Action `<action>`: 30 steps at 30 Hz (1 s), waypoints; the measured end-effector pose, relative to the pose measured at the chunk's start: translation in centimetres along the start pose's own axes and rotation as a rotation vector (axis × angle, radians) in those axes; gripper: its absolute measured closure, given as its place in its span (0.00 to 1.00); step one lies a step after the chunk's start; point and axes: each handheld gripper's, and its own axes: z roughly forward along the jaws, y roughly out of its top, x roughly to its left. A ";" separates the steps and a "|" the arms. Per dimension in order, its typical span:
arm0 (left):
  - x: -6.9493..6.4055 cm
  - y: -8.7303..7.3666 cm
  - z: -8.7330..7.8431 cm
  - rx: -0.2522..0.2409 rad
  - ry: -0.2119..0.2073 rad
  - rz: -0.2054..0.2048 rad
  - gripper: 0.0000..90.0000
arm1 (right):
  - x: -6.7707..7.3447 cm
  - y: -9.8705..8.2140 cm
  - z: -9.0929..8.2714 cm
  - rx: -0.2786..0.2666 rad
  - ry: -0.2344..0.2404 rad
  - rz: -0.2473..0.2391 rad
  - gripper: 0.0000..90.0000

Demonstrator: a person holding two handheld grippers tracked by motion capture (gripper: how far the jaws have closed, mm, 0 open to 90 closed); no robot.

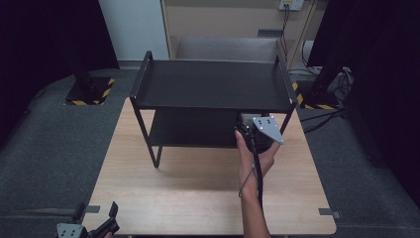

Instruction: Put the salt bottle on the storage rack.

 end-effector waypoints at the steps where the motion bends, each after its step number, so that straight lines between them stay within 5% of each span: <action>1: 0.0 0.0 0.0 0.000 0.000 0.000 0.04 | 0.0 0.0 0.0 0.000 0.000 0.000 0.35; 30: 0.4 -0.1 -0.1 -0.002 0.001 -0.010 0.04 | 0.0 -0.2 1.0 -0.008 -0.004 -0.002 0.35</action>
